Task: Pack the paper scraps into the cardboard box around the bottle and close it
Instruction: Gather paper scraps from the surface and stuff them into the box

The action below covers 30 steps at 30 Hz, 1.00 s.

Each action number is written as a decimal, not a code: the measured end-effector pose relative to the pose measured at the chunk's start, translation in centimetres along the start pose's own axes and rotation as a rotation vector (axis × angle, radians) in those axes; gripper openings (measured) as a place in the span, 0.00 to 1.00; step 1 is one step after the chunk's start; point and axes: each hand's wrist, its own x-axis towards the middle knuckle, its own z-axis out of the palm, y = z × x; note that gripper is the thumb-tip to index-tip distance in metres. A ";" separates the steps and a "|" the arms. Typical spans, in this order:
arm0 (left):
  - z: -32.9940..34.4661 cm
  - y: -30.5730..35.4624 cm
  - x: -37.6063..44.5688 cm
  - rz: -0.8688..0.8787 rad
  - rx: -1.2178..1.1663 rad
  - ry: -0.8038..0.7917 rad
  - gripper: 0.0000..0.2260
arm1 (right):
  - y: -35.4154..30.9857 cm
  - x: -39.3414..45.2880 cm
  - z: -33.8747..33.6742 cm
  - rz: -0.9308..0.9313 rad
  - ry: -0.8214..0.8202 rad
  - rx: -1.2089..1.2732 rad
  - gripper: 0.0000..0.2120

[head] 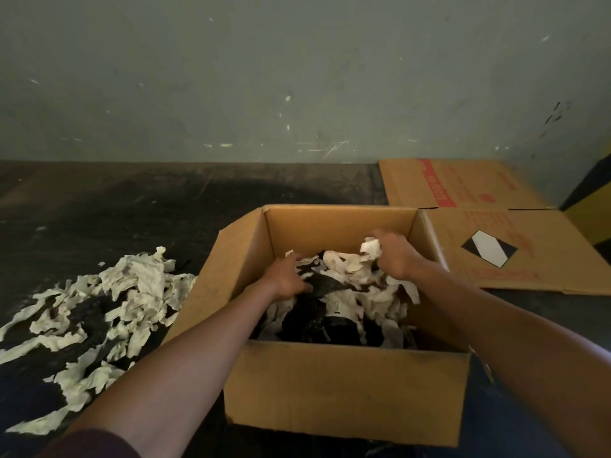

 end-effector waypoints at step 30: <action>2.6 -1.9 -1.7 0.037 0.257 -0.289 0.19 | 2.4 -1.5 3.8 0.070 -0.409 0.058 0.18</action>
